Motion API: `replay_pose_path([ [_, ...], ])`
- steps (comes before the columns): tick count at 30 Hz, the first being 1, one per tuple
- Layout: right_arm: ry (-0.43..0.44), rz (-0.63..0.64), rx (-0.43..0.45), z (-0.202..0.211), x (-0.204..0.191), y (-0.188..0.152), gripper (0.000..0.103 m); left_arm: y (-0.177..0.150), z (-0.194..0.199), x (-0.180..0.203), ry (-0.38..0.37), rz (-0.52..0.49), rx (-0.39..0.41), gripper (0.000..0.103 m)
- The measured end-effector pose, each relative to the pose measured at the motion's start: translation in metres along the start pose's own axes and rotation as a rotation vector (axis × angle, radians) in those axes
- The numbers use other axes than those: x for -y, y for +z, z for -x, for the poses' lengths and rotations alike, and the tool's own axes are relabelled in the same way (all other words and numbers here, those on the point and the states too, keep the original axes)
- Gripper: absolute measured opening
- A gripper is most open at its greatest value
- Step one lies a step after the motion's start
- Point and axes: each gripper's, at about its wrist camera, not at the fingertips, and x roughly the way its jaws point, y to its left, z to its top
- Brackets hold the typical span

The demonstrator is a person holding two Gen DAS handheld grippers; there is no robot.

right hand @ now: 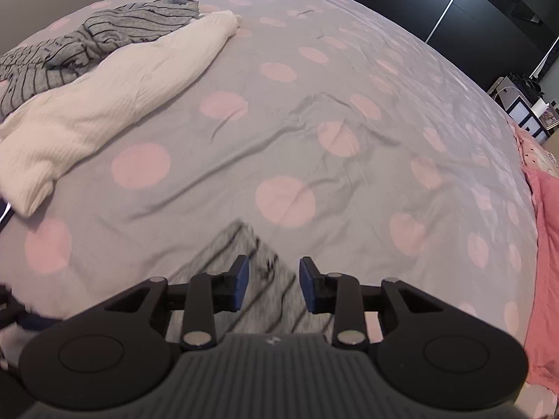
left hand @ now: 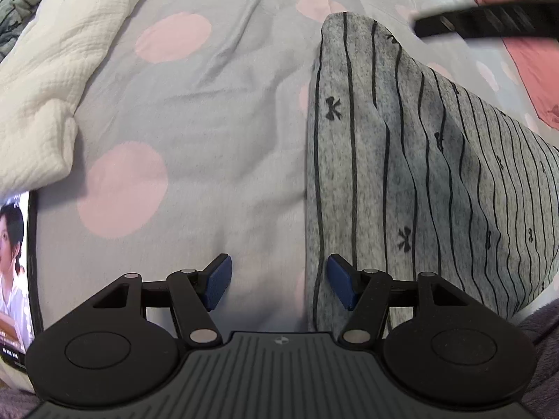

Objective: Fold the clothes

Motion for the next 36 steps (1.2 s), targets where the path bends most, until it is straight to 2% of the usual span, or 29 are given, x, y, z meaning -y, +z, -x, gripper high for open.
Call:
replay_pose_path([
  [6,0.016,0.007,-0.011,0.034,-0.012,-0.048,0.036,-0.042,0.008,-0.009,-0.022,0.026,-0.004,0.059],
  [14,0.122,0.0,-0.01,0.062,-0.044,-0.118,0.037,-0.104,0.018,0.003,0.018,-0.09,0.05,0.057],
  [17,0.108,-0.027,0.009,0.063,-0.052,-0.14,0.06,-0.121,0.021,0.005,0.038,-0.128,0.066,0.057],
  [20,0.099,-0.055,0.028,0.065,-0.061,-0.161,0.062,-0.136,0.019,0.011,0.053,-0.154,0.078,0.059],
  [22,0.123,-0.08,0.041,0.064,-0.063,-0.167,0.062,-0.115,0.024,0.033,0.065,-0.168,0.085,0.063],
  [23,0.122,-0.08,0.052,0.065,-0.066,-0.17,0.064,-0.104,0.029,0.043,0.081,-0.175,0.095,0.07],
  [25,0.114,-0.047,0.062,0.066,-0.073,-0.173,0.077,-0.107,0.029,0.042,0.089,-0.171,0.111,0.08],
  [27,0.112,-0.01,0.042,0.065,-0.081,-0.174,0.08,-0.11,0.029,0.041,0.096,-0.166,0.128,0.081],
  [31,0.095,0.009,0.087,0.069,-0.087,-0.177,0.084,-0.099,0.03,0.031,0.063,-0.163,0.176,0.085],
  [32,0.107,0.012,0.094,0.07,-0.089,-0.178,0.084,-0.122,0.025,0.019,0.058,-0.17,0.191,0.085],
  [35,0.135,0.035,0.108,0.072,-0.096,-0.179,0.085,-0.139,0.02,0.009,0.045,-0.153,0.205,0.085],
  [36,0.135,0.056,0.114,0.073,-0.1,-0.179,0.085,-0.135,0.023,0.01,0.048,-0.152,0.201,0.085],
])
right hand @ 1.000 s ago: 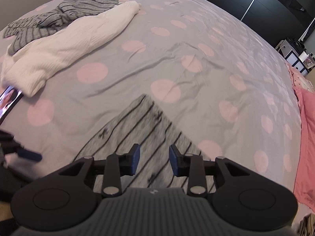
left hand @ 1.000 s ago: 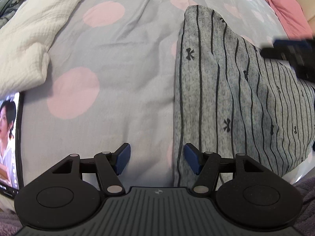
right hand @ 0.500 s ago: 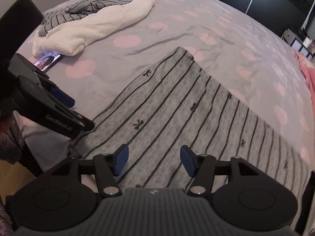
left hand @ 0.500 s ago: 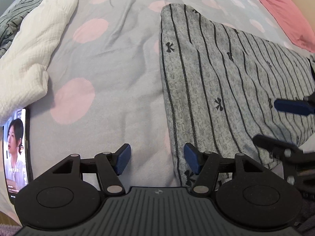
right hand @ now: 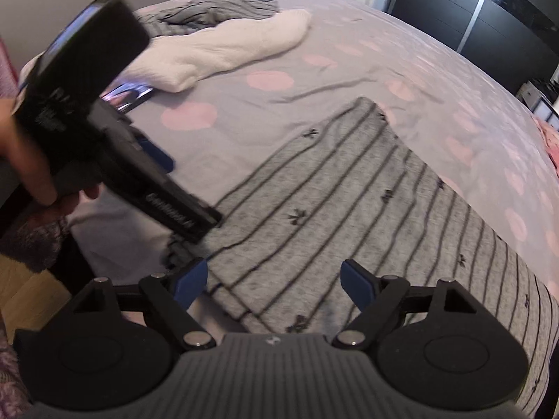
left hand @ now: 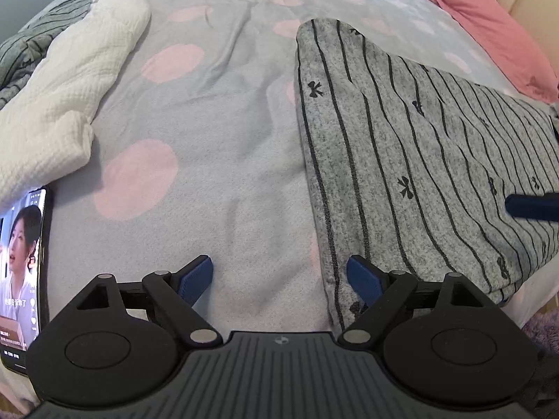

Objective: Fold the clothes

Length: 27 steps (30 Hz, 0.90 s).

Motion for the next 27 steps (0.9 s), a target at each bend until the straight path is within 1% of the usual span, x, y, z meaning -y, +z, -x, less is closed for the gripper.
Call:
replay_pose_path([
  [3,-0.012,0.08,0.02,0.0,-0.015,-0.001,0.083,0.016,0.005,0.003,0.007,0.002,-0.014,0.082],
  [4,-0.008,0.104,0.02,-0.002,-0.02,-0.001,0.082,0.022,0.021,0.002,0.002,0.007,-0.014,0.077],
  [5,-0.005,0.126,0.019,-0.003,-0.024,-0.001,0.074,0.029,0.038,0.001,-0.003,0.013,-0.015,0.068],
  [6,-0.003,0.142,0.014,-0.005,-0.027,0.0,0.065,0.037,0.04,-0.001,-0.004,0.021,-0.015,0.063],
  [7,-0.001,0.158,0.009,-0.007,-0.03,0.0,0.062,0.021,0.04,0.003,0.002,0.023,-0.018,0.059],
  [8,0.006,0.167,0.003,-0.009,-0.031,0.001,0.059,0.005,0.047,0.0,0.008,0.022,-0.019,0.058],
  [9,0.012,0.175,-0.002,-0.011,-0.033,0.001,0.059,0.001,0.048,-0.004,0.012,0.022,-0.017,0.058],
  [10,0.017,0.184,-0.003,-0.013,-0.035,0.002,0.059,0.004,0.056,-0.01,0.01,0.023,-0.017,0.056],
  [11,0.023,0.194,-0.005,-0.015,-0.038,0.004,0.059,-0.016,0.057,-0.011,0.004,0.024,-0.02,0.055],
  [13,0.034,0.213,-0.008,-0.019,-0.042,0.006,0.059,0.02,0.02,-0.009,-0.009,0.024,-0.028,0.054],
  [15,0.051,0.239,-0.008,-0.02,-0.048,0.009,0.059,0.021,0.029,-0.01,-0.018,0.016,-0.032,0.052],
  [17,0.065,0.264,-0.015,-0.023,-0.054,0.012,0.059,0.049,0.011,0.011,-0.024,0.008,-0.039,0.05],
  [20,0.076,0.284,-0.049,-0.032,-0.06,0.016,0.059,0.061,0.002,0.02,-0.016,-0.012,-0.051,0.049],
  [27,0.066,0.294,-0.108,-0.051,-0.064,0.018,0.059,0.079,-0.015,0.035,0.008,-0.056,-0.074,0.049],
])
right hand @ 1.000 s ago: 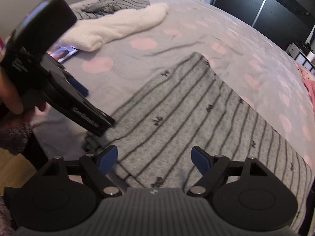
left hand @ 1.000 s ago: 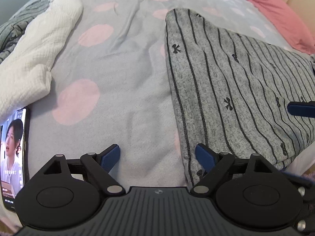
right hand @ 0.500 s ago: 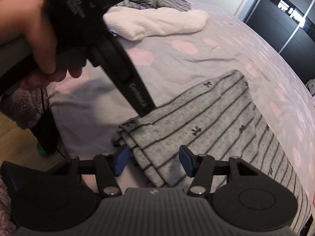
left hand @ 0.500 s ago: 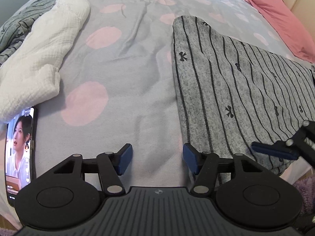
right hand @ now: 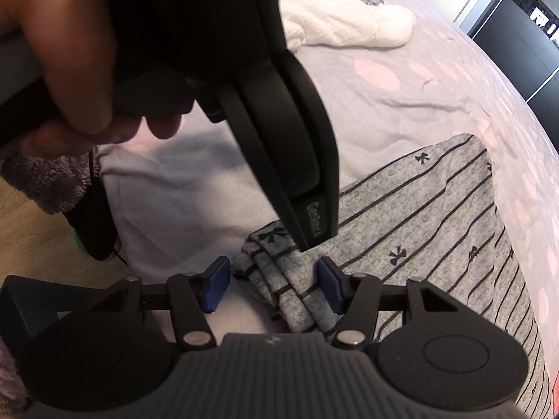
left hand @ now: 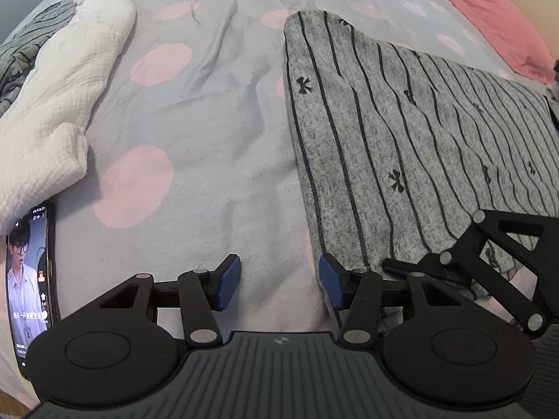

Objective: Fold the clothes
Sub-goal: 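Grasp the striped pants' edge with the right tool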

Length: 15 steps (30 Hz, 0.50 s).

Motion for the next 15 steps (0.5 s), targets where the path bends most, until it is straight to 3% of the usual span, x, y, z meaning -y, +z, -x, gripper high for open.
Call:
replay_pose_path([
  [4,-0.019,0.023,-0.019,-0.007,-0.002,0.001,0.057,0.005,0.002,0.007,0.014,-0.03,-0.004,0.049],
  [7,-0.043,0.03,-0.024,-0.007,0.0,0.001,0.043,0.007,0.003,0.009,0.028,-0.062,-0.007,0.049],
  [15,-0.057,0.042,-0.004,-0.001,0.002,-0.006,0.029,-0.003,0.01,0.036,0.18,-0.422,0.089,0.049],
])
